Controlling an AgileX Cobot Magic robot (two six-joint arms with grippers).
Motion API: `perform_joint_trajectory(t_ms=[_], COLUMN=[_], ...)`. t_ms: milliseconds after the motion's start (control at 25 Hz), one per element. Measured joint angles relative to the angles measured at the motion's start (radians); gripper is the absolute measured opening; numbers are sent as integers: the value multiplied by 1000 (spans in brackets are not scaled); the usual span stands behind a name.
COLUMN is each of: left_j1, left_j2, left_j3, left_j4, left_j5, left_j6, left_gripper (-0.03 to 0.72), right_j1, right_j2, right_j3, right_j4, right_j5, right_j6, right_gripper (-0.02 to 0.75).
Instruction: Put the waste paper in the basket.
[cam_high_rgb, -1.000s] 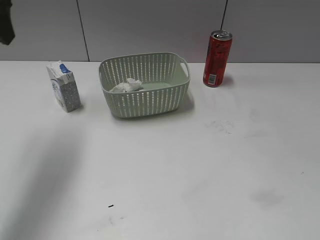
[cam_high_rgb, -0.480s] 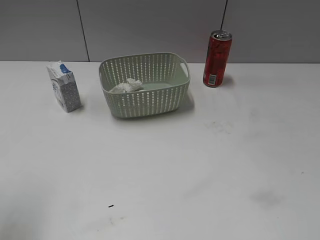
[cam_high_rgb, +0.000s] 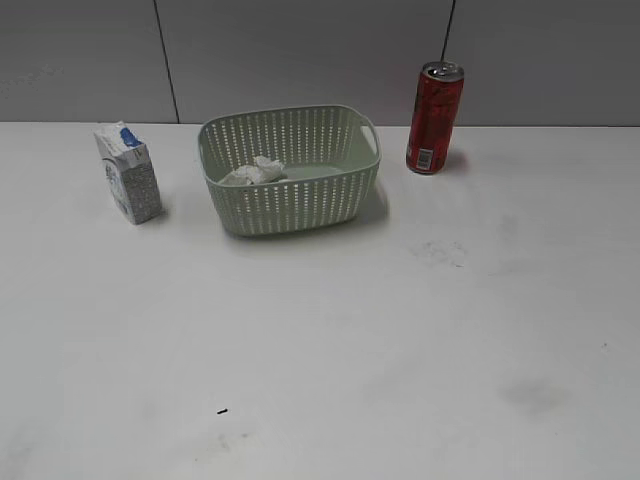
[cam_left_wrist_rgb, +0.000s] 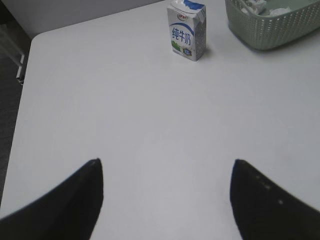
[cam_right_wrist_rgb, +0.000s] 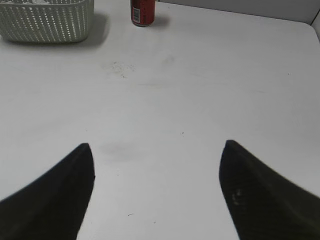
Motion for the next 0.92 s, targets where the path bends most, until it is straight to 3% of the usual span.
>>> perform_joint_trajectory(t_ms=[400,920], left_j1=[0,0], left_j2=[-286,-293], left_j3=[131,131], left_j4=[-2,1], left_j5=[-6,-15], left_j6=[-64,-69], left_gripper=[580,578], right_j1=[0,0], right_j2=[0,0], right_j3=[0,0], right_j4=[0,2], right_j5=[1,0], right_j6=[0,1], right_gripper=[589,589])
